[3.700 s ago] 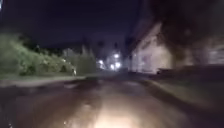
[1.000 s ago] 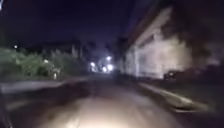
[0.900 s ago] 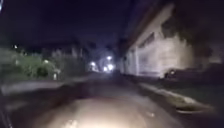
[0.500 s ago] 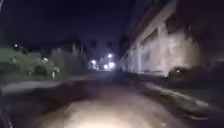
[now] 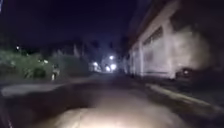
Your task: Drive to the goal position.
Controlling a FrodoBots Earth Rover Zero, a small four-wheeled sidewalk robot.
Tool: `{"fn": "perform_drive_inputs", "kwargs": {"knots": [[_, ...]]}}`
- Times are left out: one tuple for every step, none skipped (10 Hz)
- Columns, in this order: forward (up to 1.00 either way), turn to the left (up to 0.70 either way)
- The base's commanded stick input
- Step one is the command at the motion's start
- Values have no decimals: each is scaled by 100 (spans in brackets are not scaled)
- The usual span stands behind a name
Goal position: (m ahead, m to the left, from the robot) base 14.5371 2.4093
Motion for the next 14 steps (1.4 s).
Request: {"fn": "perform_drive_inputs", "kwargs": {"knots": [[70,0],[70,0],[70,0],[70,0],[70,0],[70,0],[70,0],[70,0],[70,0],[70,0],[70,0],[70,0],[70,0],[70,0]]}}
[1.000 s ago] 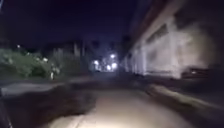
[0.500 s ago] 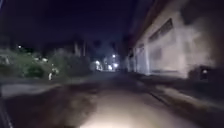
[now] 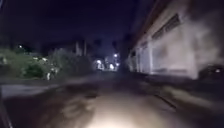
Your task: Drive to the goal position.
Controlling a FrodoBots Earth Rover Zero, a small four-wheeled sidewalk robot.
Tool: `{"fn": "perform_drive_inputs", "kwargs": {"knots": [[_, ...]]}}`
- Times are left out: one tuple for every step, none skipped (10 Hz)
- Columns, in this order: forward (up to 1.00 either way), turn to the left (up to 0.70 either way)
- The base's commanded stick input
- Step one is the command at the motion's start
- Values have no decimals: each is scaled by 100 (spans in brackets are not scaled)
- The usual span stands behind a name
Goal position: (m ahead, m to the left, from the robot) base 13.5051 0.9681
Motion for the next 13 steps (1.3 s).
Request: {"fn": "perform_drive_inputs", "kwargs": {"knots": [[70,0],[70,0],[70,-1],[70,-35],[70,-35],[70,-35],[70,-35],[70,-15],[70,0],[70,0],[70,0],[70,0],[70,0]]}}
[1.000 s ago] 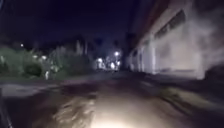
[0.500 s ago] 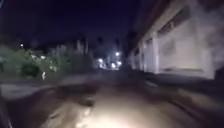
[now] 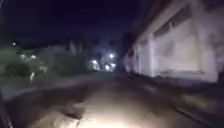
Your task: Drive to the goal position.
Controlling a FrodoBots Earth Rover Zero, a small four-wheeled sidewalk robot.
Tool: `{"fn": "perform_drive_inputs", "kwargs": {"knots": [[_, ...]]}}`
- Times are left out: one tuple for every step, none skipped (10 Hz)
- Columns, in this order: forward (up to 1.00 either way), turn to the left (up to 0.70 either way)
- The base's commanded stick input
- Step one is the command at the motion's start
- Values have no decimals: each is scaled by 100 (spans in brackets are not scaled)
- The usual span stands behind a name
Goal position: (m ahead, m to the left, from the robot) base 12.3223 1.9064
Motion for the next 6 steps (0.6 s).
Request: {"fn": "perform_drive_inputs", "kwargs": {"knots": [[70,0],[70,0],[70,0],[70,0],[70,0],[70,0]]}}
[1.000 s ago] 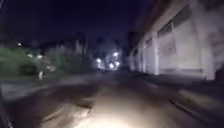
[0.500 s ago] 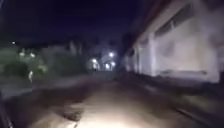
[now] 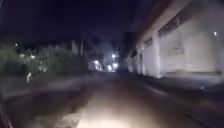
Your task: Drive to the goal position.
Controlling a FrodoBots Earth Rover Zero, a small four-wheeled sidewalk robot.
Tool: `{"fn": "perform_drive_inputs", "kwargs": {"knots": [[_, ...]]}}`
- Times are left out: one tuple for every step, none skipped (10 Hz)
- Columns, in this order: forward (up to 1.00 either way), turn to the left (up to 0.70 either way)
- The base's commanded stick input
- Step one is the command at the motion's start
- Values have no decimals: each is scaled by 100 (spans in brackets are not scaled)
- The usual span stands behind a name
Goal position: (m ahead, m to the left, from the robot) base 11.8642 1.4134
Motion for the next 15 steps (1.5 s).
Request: {"fn": "perform_drive_inputs", "kwargs": {"knots": [[70,0],[70,0],[70,-1],[70,-35],[70,-35],[70,-35],[70,-35],[70,-35],[70,0],[70,0],[70,0],[70,0],[70,0],[70,0],[70,0]]}}
